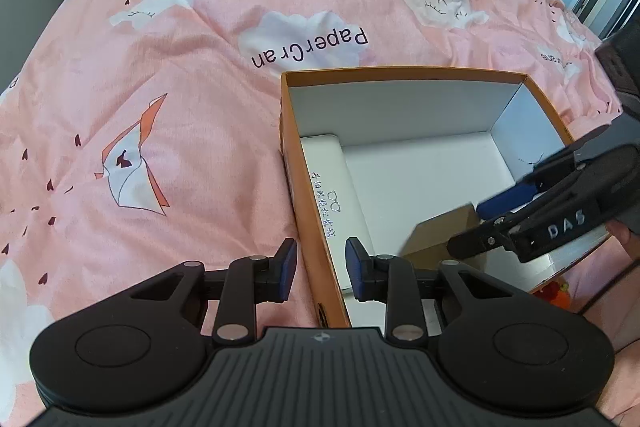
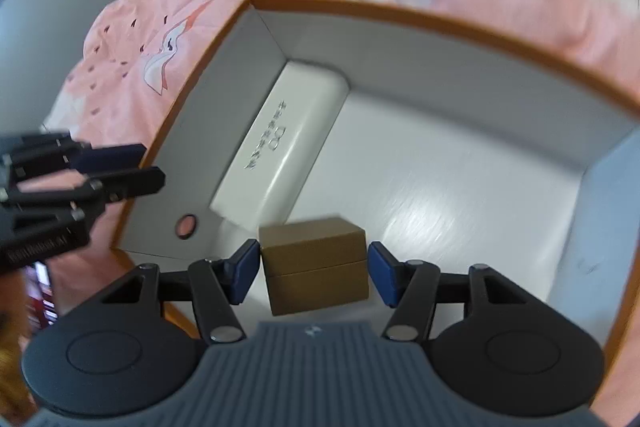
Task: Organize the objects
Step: 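Hand the tan cube from the left gripper to the right gripper, then lower the tan cube into the box beside the glasses case, release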
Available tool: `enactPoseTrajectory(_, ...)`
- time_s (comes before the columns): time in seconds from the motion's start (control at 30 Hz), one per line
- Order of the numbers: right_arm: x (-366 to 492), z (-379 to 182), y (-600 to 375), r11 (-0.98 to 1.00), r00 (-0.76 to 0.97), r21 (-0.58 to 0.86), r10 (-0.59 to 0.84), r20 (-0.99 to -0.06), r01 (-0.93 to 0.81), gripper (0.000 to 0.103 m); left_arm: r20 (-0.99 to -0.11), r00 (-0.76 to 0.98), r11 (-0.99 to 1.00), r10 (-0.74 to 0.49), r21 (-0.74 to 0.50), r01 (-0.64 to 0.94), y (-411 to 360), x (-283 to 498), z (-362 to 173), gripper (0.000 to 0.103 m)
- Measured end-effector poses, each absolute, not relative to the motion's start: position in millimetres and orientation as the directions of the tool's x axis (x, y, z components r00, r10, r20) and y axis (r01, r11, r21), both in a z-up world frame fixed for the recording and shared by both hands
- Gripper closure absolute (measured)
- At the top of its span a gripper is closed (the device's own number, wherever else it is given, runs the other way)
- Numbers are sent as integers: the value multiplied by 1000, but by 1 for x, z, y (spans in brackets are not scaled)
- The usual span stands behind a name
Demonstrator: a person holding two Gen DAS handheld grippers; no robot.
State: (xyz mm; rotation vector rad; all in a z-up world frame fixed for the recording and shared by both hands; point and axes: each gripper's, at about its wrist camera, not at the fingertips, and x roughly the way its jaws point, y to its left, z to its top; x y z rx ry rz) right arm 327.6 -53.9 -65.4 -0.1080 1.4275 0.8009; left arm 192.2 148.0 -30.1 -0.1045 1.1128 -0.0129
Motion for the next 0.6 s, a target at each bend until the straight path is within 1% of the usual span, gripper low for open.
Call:
enactPoseTrajectory(0.1, 330, -75, -50, 744, -160, 438, 419, -894, -504, 43, -892, 446, 994, -70, -100, -45, 150, 192, -30, 69)
enactPoseTrajectory(0.3, 328, -72, -32, 718, -198, 419, 375, -905, -556, 43, -895, 438, 994, -81, -106, -33, 150, 191, -31, 69)
enactPoseTrajectory(0.47, 327, -63, -34, 700, -225, 319, 226, -948, -639, 43, -891, 441, 992, -105, -127, -21, 148, 191, -30, 69)
enactPoseTrajectory(0.6, 333, -71, -18, 678, -261, 290, 148, -954, -675, 42, -889, 443, 990, -114, -137, -20, 148, 194, -30, 69)
